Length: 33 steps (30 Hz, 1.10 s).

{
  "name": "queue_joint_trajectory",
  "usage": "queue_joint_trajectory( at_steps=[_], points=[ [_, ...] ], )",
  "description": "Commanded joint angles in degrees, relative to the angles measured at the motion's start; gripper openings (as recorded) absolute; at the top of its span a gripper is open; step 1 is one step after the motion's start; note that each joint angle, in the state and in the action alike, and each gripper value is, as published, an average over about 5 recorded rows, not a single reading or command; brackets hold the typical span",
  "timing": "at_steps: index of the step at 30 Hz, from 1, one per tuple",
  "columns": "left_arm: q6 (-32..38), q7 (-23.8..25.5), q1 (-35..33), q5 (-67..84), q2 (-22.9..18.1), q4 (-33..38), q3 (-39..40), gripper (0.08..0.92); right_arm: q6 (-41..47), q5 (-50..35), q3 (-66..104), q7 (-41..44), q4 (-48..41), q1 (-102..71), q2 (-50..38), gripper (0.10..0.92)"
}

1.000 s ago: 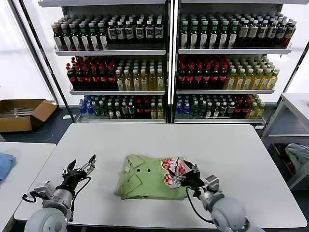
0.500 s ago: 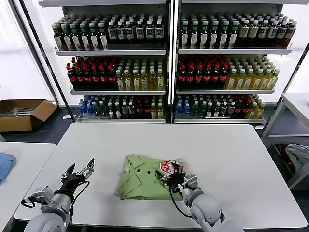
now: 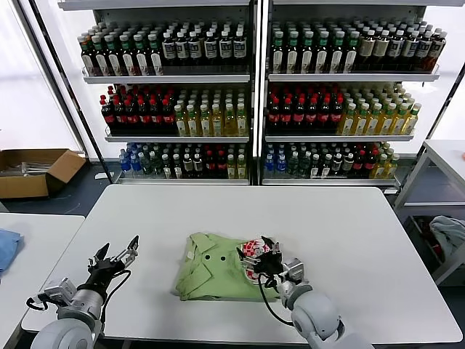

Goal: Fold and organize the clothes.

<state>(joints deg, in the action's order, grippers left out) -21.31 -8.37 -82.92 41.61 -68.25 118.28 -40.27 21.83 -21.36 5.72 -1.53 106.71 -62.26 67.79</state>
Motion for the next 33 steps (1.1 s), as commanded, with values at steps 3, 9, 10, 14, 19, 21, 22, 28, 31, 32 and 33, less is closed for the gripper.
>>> queue_joint_trajectory(
  at_steps=[3, 9, 10, 14, 19, 21, 22, 28, 31, 32, 33],
  points=[
    [1.5, 4.6, -0.4, -1.2, 1.4, -0.6, -1.6, 0.823, -8.7, 1.7, 18.9, 0.7, 13.9, -12.9, -0.9, 0.823],
    [2.7, 8.9, -0.6, -1.9, 0.7, -0.6, -3.3, 0.823, -9.7, 0.2, 29.8, 3.1, 17.8, -20.5, 2.3, 0.823],
    [3.0, 9.6, -0.7, -2.1, 0.4, -0.6, -3.7, 0.823, -9.9, 0.3, 30.9, 3.5, 18.2, -21.4, 2.8, 0.823],
    [4.4, 12.3, -1.0, -3.8, -0.5, -0.5, -5.0, 0.823, -10.5, 1.1, 34.4, 5.9, 19.0, -24.7, 4.7, 0.823],
    [7.2, 14.8, -1.4, -5.8, -0.7, -1.0, -6.2, 0.823, -11.8, 4.1, 36.0, 8.2, 18.7, -27.6, 6.5, 0.823],
    [8.2, 15.6, -1.4, -6.5, -0.4, -1.4, -6.4, 0.823, -12.4, 4.7, 36.0, 8.4, 18.4, -28.1, 7.2, 0.823],
    [8.6, 15.9, -1.4, -6.8, -0.3, -1.5, -6.5, 0.823, -12.5, 4.8, 36.0, 8.5, 18.3, -28.3, 7.5, 0.823],
    [8.8, 17.2, -0.9, -6.8, 0.2, -1.2, -6.9, 0.823, -13.0, 6.0, 35.9, 8.2, 18.5, -29.0, 9.1, 0.823],
    [8.8, 18.0, -0.8, -6.8, 0.0, -1.0, -7.1, 0.823, -13.4, 6.7, 36.3, 8.1, 18.8, -29.6, 9.6, 0.823],
    [8.9, 18.4, -0.8, -6.8, 0.0, -0.9, -7.3, 0.823, -13.5, 6.8, 36.6, 8.1, 18.9, -29.9, 9.6, 0.823],
    [9.0, 18.9, -0.8, -6.8, -0.1, -0.9, -7.5, 0.823, -13.6, 7.0, 36.9, 8.1, 19.0, -30.1, 9.7, 0.823]
  ],
)
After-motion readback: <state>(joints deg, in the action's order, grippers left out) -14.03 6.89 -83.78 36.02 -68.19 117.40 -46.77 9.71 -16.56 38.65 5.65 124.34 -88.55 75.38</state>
